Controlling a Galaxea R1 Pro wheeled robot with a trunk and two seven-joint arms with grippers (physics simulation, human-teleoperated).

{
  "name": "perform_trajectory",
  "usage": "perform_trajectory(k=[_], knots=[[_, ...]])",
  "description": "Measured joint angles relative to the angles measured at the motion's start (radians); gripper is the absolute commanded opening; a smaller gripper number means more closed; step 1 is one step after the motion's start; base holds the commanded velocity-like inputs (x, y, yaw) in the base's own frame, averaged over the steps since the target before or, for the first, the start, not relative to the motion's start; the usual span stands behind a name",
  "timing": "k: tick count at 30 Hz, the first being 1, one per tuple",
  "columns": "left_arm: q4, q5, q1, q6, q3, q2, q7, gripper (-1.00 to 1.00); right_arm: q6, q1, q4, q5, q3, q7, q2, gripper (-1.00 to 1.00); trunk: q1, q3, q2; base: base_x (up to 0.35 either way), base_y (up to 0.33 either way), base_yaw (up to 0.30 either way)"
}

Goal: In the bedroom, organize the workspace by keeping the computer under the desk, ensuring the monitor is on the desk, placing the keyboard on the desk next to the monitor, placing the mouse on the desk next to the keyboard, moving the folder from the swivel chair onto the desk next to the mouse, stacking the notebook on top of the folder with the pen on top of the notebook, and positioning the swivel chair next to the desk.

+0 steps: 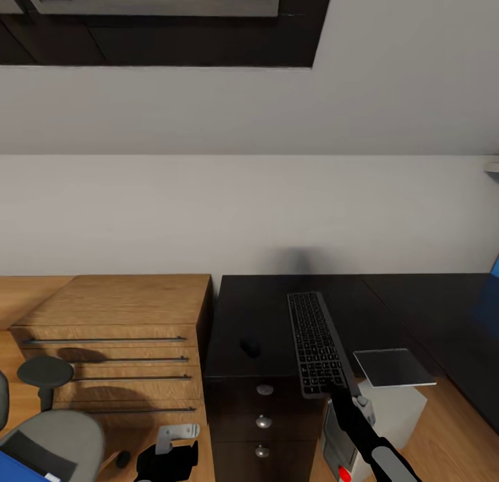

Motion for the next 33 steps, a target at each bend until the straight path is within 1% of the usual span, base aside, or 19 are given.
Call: perform_trajectory(k=[6, 11, 18, 23, 25, 26, 29, 31, 33], knots=[[0.0, -0.001, 0.0, -0.003, 0.0, 0.0, 0.005, 1.0, 0.0, 0.0, -0.007, 0.001, 0.0, 0.002, -0.001, -1.0, -0.023, 0.019, 0.042, 0.0, 0.0, 0.0], [0.0, -0.003, 0.0, -0.006, -0.001, -0.002, 0.007, 1.0, 0.0, 0.0, -0.075, 0.001, 0.001, 0.001, -0.003, -1.0, -0.042, 0.034, 0.077, 0.0, 0.0, 0.0], [0.001, -0.002, 0.0, -0.006, -0.001, -0.003, 0.008, 1.0, 0.001, 0.001, -0.112, -0.002, 0.002, -0.001, -0.003, -1.0, -0.069, 0.056, 0.126, -0.002, 0.0, 0.0], [0.023, -0.002, 0.0, -0.006, -0.001, -0.005, 0.009, 1.0, 0.001, 0.009, -0.235, -0.004, 0.004, -0.003, -0.003, -1.0, -0.088, 0.072, 0.161, -0.212, 0.0, 0.0], [0.03, -0.004, 0.0, -0.006, -0.001, -0.005, 0.009, 1.0, 0.001, 0.02, -0.288, -0.003, 0.005, -0.005, -0.003, -1.0, -0.095, 0.078, 0.175, -0.308, -0.036, 0.0], [0.034, -0.004, -0.001, -0.006, -0.002, -0.006, 0.009, 1.0, 0.012, 0.05, -0.355, 0.0, 0.007, -0.009, -0.003, -1.0, -0.099, 0.082, 0.182, -0.315, -0.119, 0.0], [0.036, -0.005, 0.0, -0.007, -0.002, -0.006, 0.01, 1.0, 0.023, 0.107, -0.469, -0.002, 0.006, -0.02, -0.001, -1.0, -0.111, 0.091, 0.203, -0.299, -0.186, 0.0], [0.037, -0.004, 0.0, -0.007, -0.002, -0.006, 0.011, 1.0, 0.026, 0.133, -0.525, -0.001, 0.006, -0.025, -0.001, -1.0, -0.118, 0.097, 0.217, -0.29, -0.223, 0.0], [0.037, -0.005, -0.001, -0.007, -0.002, -0.006, 0.011, 1.0, 0.027, 0.143, -0.549, 0.002, 0.005, -0.029, -0.003, -1.0, -0.126, 0.103, 0.231, -0.288, -0.231, 0.0]])
